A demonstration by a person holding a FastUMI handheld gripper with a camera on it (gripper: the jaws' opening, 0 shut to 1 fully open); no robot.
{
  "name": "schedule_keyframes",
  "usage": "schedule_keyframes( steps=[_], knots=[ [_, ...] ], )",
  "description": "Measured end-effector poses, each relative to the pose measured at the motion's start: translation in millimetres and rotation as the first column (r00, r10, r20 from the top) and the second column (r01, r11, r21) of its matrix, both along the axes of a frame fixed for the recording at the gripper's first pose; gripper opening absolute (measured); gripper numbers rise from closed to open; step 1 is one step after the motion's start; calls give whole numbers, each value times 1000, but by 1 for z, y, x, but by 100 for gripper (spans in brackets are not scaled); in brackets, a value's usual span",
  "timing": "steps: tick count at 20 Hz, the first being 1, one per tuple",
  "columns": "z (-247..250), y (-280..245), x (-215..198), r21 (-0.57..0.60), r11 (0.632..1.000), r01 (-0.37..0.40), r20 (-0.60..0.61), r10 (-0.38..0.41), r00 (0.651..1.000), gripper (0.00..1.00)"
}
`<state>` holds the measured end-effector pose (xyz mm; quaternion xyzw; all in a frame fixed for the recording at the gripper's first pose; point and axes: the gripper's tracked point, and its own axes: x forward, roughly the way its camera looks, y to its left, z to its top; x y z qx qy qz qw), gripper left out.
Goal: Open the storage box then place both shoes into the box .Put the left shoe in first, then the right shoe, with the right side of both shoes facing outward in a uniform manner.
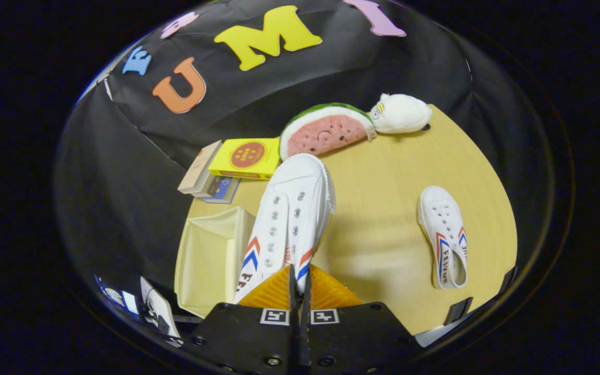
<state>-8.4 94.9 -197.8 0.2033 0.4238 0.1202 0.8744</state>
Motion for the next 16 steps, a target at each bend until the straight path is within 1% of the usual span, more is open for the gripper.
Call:
schedule_keyframes(
  steps=[3,7,12,16],
  knots=[
    [29,44,-4,12,1000,-27,40,27,999,0],
    [41,110,-13,38,996,-78,45,76,996,0],
    [28,171,-23,16,992,-129,22,128,991,0],
    [1,200,-29,-20,989,-148,-21,148,989,0]
  ],
)
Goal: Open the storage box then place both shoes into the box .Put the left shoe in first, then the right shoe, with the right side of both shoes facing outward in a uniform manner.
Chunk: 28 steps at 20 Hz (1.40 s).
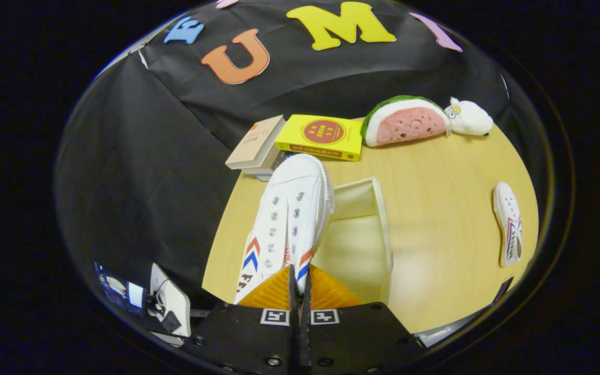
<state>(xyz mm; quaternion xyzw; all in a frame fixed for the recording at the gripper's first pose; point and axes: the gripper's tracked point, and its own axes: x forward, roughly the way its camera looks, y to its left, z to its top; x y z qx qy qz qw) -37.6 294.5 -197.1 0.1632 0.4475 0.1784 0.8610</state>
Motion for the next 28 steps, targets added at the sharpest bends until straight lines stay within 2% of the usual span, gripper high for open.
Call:
schedule_keyframes(
  steps=[7,11,15,19,24,27,28],
  knots=[
    [-33,24,1,-71,997,3,-34,-6,999,0],
    [-43,30,9,-65,998,23,-66,-27,997,0],
    [-50,41,12,-54,999,8,-81,-13,997,2],
    [-46,44,14,-24,1000,5,-62,-7,998,20],
    [-23,26,20,-94,995,-13,51,18,999,72],
    [-9,3,17,-146,989,-8,141,29,990,86],
    [-3,-5,18,-157,988,-4,172,31,985,86]
  ],
)
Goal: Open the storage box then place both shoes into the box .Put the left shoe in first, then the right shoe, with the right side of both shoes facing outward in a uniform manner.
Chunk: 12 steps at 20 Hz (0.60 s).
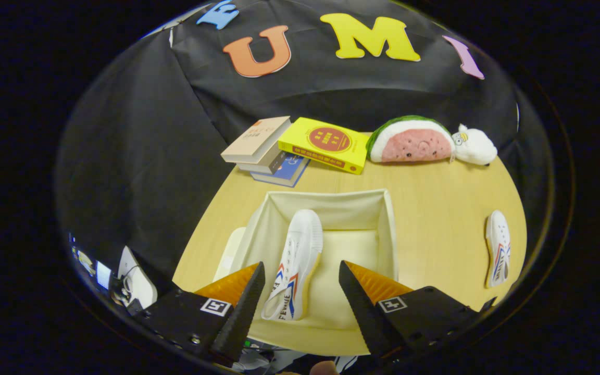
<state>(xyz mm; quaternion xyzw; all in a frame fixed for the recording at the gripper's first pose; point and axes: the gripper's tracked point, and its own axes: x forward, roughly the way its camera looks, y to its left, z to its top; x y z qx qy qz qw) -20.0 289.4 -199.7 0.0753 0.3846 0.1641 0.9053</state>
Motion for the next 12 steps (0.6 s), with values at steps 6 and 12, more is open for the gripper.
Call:
schedule_keyframes(
  steps=[6,12],
  knots=[
    [40,-71,2,-35,999,8,181,-2,984,94],
    [61,-175,10,12,996,84,262,-84,961,94]
  ],
)
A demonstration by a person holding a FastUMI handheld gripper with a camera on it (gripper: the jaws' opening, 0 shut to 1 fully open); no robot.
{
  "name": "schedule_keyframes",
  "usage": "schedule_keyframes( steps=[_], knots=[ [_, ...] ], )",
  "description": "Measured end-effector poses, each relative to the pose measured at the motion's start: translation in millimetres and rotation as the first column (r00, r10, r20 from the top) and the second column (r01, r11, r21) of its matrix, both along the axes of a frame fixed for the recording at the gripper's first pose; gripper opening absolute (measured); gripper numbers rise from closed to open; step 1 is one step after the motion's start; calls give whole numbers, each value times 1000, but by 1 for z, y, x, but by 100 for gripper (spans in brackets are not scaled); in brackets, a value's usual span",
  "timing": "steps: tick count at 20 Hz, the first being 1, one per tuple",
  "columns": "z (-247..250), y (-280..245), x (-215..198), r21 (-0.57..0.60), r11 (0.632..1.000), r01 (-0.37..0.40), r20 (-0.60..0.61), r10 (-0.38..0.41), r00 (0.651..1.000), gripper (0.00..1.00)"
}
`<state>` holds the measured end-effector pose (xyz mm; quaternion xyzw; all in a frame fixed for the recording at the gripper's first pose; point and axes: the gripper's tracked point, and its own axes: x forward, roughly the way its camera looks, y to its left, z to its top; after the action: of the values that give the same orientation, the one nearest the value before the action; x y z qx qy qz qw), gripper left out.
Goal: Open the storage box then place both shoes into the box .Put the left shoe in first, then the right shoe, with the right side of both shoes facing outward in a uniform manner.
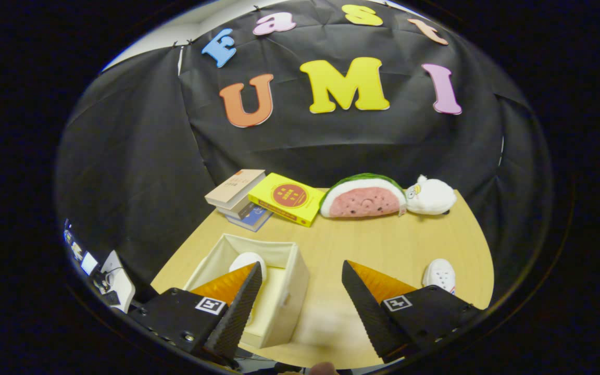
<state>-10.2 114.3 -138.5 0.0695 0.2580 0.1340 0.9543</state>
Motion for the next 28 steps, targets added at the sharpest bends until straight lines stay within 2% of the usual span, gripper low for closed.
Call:
schedule_keyframes(
  steps=[6,11,13,18,24,28],
  knots=[
    [-11,-120,5,-19,994,106,23,-106,994,94],
    [-40,-207,4,-31,982,185,-6,-185,983,93],
    [-60,-232,5,-53,980,193,-29,-195,980,93],
    [-134,-268,6,-103,977,187,-158,-202,967,93],
    [-222,-297,21,-106,977,187,-337,-212,917,94],
    [-250,-298,32,-96,981,170,-417,-194,888,91]
  ],
)
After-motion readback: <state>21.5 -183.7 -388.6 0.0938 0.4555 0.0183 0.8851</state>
